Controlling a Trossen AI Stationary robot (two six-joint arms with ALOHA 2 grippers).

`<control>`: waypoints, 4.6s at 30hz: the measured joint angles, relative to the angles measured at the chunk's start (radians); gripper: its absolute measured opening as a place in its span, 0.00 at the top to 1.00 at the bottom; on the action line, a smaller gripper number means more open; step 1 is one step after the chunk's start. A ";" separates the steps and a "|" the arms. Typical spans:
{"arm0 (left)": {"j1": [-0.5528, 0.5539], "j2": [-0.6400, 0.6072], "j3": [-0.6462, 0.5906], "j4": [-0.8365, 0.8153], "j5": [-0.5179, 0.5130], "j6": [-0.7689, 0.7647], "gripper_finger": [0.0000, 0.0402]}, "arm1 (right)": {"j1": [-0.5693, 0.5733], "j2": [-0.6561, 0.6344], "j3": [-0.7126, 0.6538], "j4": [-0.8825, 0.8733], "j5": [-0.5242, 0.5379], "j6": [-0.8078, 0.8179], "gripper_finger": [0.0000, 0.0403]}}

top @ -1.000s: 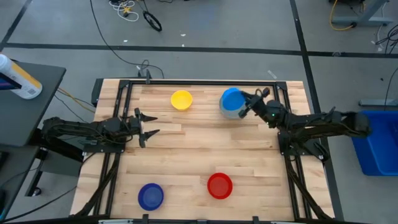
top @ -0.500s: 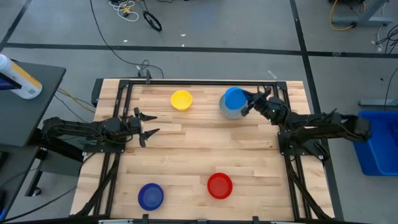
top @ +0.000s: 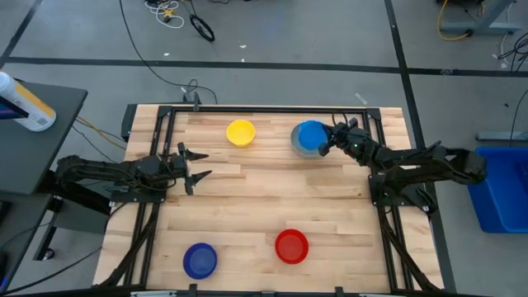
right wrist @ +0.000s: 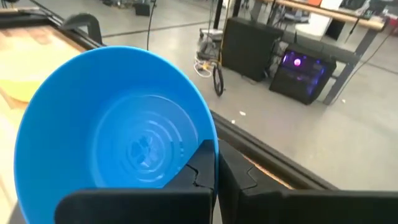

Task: Nest bowls inside each other
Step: Stack the blue bowl on the gray bowl, then stack the yellow bowl on the blue bowl

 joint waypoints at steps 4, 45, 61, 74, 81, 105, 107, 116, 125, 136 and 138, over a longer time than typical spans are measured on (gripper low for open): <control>0.000 0.000 0.000 0.000 0.000 0.000 0.29 | -0.006 0.028 0.000 -0.009 -0.030 0.033 1.00; 0.000 0.000 -0.001 0.001 0.000 0.007 0.29 | -0.190 0.243 0.511 -0.861 -0.366 0.115 1.00; 0.000 0.000 -0.001 0.001 0.000 0.006 0.29 | -0.231 0.351 0.678 -1.116 -0.419 0.064 1.00; 0.000 0.000 -0.001 0.001 0.000 0.006 0.29 | -0.257 0.351 0.678 -1.114 -0.519 0.053 1.00; 0.000 0.000 -0.001 0.001 0.000 0.006 0.29 | -0.257 0.351 0.678 -1.116 -0.533 0.053 1.00; 0.000 0.000 -0.001 0.001 0.000 0.002 0.29 | -0.263 0.461 0.693 -1.063 -0.512 0.049 0.94; 0.000 0.000 -0.001 0.001 0.000 0.006 0.29 | -0.263 0.461 0.710 -1.068 -0.511 0.049 0.90; 0.000 0.000 -0.001 0.000 0.000 0.002 0.29 | -0.263 0.461 0.731 -1.093 -0.450 0.046 0.70; 0.000 0.000 -0.001 0.000 0.000 0.003 0.29 | -0.226 0.452 0.784 -1.076 -0.443 0.041 0.57; 0.000 0.000 -0.001 0.001 0.000 0.009 0.29 | -0.095 0.478 0.914 -0.941 -0.675 0.101 0.56; 0.000 0.000 -0.001 0.001 0.000 0.009 0.29 | -0.073 0.508 0.943 -0.917 -0.704 0.117 0.54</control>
